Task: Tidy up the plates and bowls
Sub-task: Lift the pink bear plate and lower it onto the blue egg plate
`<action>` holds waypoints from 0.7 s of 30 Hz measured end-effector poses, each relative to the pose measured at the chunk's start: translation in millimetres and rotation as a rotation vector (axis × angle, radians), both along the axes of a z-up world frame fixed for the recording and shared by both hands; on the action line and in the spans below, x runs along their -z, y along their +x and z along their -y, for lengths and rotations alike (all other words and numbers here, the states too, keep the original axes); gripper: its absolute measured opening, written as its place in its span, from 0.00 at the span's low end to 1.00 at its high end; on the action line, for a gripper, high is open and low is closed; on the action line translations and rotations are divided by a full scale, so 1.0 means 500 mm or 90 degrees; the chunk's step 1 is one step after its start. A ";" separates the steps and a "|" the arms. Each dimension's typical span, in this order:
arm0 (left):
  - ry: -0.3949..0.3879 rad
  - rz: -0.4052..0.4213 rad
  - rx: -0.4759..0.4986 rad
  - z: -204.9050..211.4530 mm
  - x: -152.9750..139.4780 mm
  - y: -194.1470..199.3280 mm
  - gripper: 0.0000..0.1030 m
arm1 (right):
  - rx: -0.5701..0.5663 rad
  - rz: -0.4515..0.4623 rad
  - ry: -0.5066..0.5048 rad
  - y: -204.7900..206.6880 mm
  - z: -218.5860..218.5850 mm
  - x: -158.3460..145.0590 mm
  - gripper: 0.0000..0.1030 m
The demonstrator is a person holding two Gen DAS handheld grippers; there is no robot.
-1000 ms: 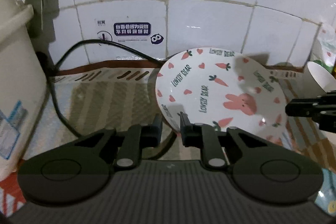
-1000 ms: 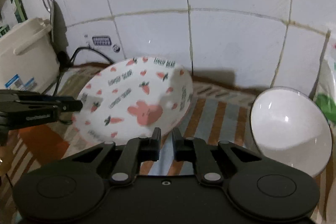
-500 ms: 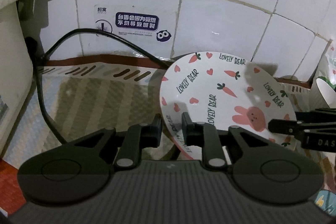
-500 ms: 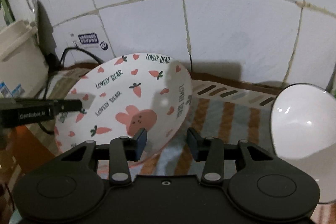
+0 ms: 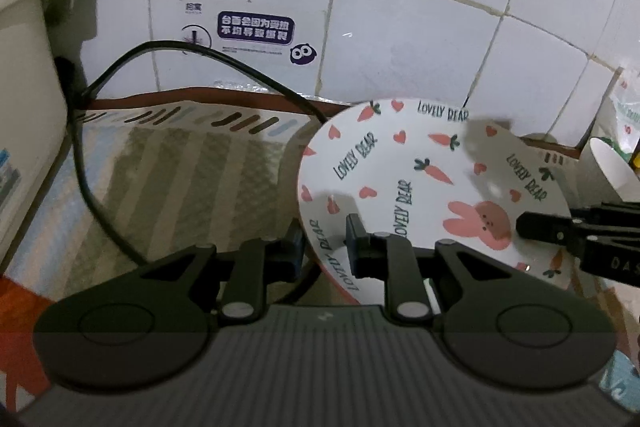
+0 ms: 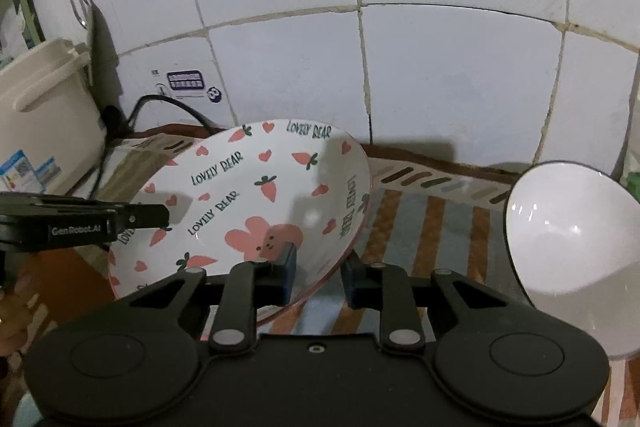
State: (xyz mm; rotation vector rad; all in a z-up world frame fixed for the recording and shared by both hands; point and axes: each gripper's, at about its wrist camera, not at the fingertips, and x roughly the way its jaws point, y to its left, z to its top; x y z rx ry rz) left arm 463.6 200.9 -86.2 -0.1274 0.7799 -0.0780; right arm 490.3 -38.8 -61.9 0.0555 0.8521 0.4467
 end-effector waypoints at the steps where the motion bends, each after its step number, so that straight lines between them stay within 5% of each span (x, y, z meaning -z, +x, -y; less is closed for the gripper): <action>1: 0.005 0.004 0.003 0.002 -0.006 -0.009 0.19 | 0.000 0.002 0.000 -0.007 0.001 -0.005 0.27; 21: 0.042 0.051 0.046 0.055 -0.163 -0.283 0.19 | -0.020 0.046 0.016 -0.267 0.059 -0.165 0.27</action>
